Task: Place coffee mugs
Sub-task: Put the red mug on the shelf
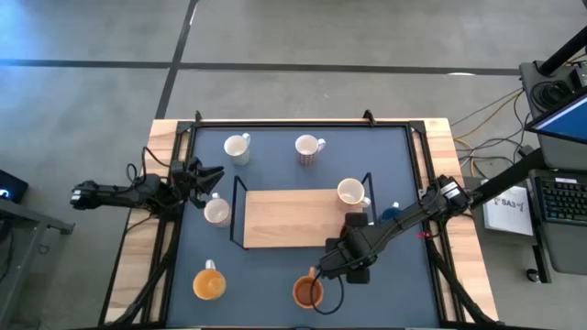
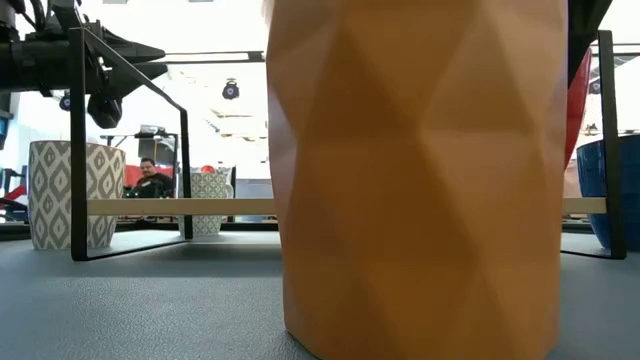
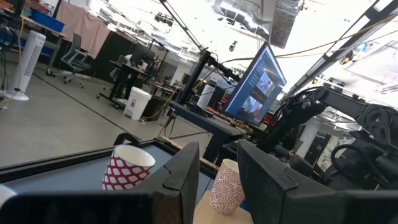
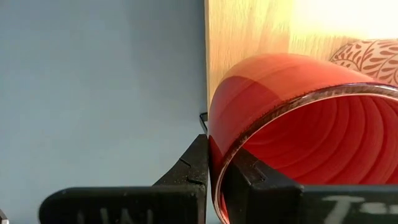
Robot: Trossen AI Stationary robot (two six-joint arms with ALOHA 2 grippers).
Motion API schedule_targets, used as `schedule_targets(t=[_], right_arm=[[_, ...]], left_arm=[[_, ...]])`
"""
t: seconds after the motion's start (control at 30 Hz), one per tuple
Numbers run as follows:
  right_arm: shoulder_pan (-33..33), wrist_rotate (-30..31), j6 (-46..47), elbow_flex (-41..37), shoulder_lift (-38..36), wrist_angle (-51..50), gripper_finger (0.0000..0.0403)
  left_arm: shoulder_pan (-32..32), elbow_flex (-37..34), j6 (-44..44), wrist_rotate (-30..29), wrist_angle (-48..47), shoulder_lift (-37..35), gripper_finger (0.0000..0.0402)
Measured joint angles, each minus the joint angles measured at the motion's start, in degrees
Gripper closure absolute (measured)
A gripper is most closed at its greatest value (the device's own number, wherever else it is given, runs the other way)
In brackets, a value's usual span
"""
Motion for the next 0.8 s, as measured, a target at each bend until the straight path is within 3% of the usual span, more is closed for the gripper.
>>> schedule_targets(t=[0.8], right_arm=[[-0.8,0.0,-1.9,0.0,0.0,0.6,0.0369]], left_arm=[[0.0,0.0,0.0,0.0,0.0,0.0,0.0309]])
